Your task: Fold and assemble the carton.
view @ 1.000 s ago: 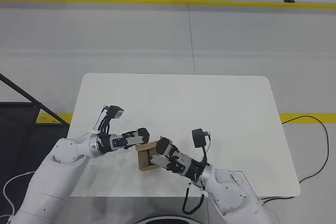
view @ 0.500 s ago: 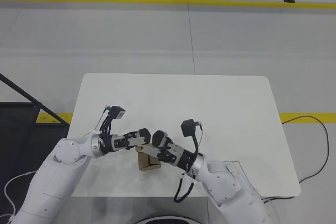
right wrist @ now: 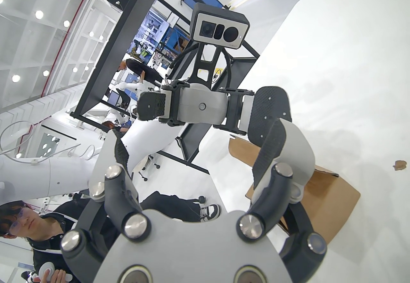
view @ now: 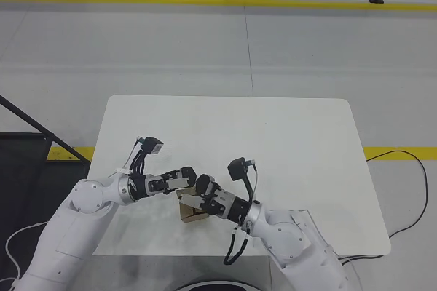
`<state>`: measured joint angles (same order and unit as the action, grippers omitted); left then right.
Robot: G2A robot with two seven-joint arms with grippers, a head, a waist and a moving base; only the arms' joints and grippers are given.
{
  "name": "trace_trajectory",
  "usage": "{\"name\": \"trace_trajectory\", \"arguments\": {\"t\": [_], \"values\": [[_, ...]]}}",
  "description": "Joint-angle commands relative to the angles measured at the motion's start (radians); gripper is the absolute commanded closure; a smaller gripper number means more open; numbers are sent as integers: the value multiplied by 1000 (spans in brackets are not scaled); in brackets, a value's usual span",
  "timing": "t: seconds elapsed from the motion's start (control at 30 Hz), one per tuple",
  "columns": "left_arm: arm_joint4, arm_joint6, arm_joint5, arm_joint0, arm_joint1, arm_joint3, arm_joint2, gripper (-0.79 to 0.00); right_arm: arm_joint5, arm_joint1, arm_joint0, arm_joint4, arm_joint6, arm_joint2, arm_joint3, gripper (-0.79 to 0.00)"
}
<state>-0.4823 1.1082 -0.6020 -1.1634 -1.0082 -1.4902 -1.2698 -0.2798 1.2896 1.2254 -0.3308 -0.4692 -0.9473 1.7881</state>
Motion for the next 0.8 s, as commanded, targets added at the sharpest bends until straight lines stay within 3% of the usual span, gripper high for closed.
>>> {"name": "trace_trajectory", "arguments": {"t": [0.0,0.77], "values": [[-2,-1,1,0,0,-2,0,-785,3,-1,4,-1,-7,-3,1,-785],[20,21,-11,-53,12,-53,-32,-785,0,-10,41,-9,-29,-19,18,-785]]}}
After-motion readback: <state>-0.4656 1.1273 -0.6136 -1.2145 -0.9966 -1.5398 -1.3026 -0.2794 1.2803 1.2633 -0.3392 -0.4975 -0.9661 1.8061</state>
